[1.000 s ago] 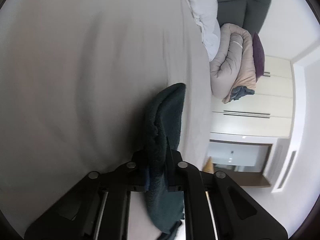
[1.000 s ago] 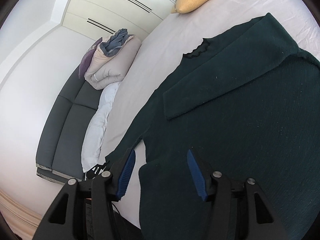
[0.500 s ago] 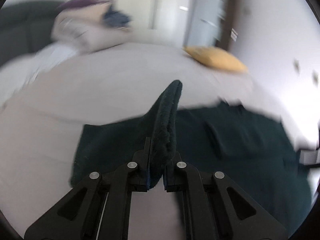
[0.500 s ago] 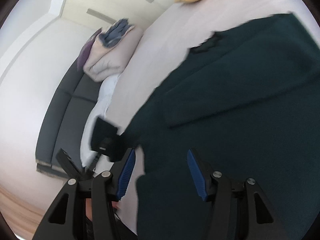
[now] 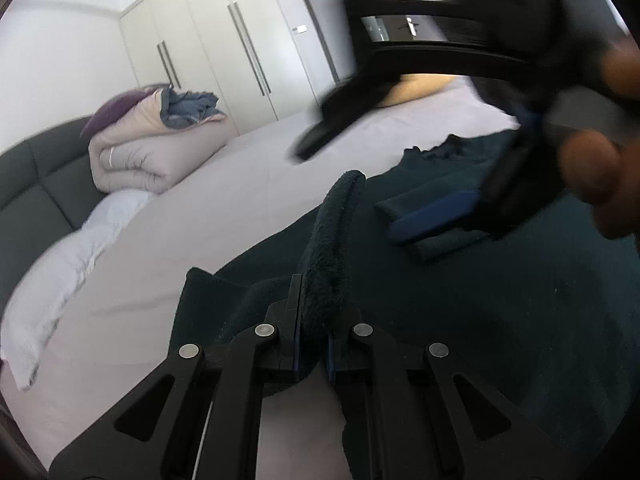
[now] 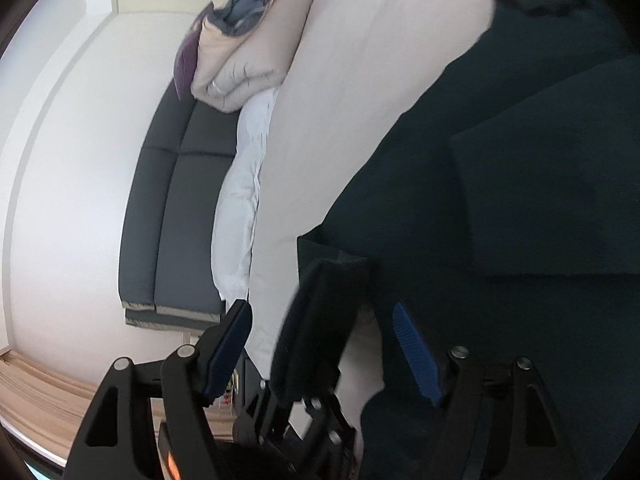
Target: Fold small clothes
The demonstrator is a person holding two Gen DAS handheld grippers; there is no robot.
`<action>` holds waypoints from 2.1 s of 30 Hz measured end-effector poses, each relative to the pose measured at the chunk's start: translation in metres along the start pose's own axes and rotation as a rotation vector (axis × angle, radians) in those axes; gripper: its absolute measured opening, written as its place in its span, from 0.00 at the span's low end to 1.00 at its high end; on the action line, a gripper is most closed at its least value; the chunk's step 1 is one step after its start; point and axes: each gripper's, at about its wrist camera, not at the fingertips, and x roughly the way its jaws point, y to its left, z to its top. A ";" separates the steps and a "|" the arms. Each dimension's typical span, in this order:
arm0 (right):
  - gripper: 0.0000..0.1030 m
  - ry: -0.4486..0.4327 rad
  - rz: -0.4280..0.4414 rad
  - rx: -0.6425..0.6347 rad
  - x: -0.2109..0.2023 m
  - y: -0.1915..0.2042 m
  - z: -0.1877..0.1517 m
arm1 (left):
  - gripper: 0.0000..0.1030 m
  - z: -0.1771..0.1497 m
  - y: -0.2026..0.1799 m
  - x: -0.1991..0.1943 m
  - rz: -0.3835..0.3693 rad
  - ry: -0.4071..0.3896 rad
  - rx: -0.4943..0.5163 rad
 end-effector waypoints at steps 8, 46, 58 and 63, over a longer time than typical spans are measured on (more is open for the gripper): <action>0.12 0.109 -0.134 -0.132 0.027 0.011 -0.006 | 0.08 0.002 -0.001 0.008 -0.058 0.049 -0.006; 0.13 -0.271 -0.494 0.040 -0.198 -0.137 0.077 | 0.15 0.069 0.074 0.089 -0.337 0.244 -0.330; 0.39 -0.300 -0.465 0.041 -0.206 -0.135 0.068 | 0.16 0.042 0.034 0.139 -0.262 0.357 -0.204; 0.12 -0.299 -0.588 0.006 -0.201 -0.136 0.066 | 0.16 0.038 0.038 0.135 -0.275 0.353 -0.224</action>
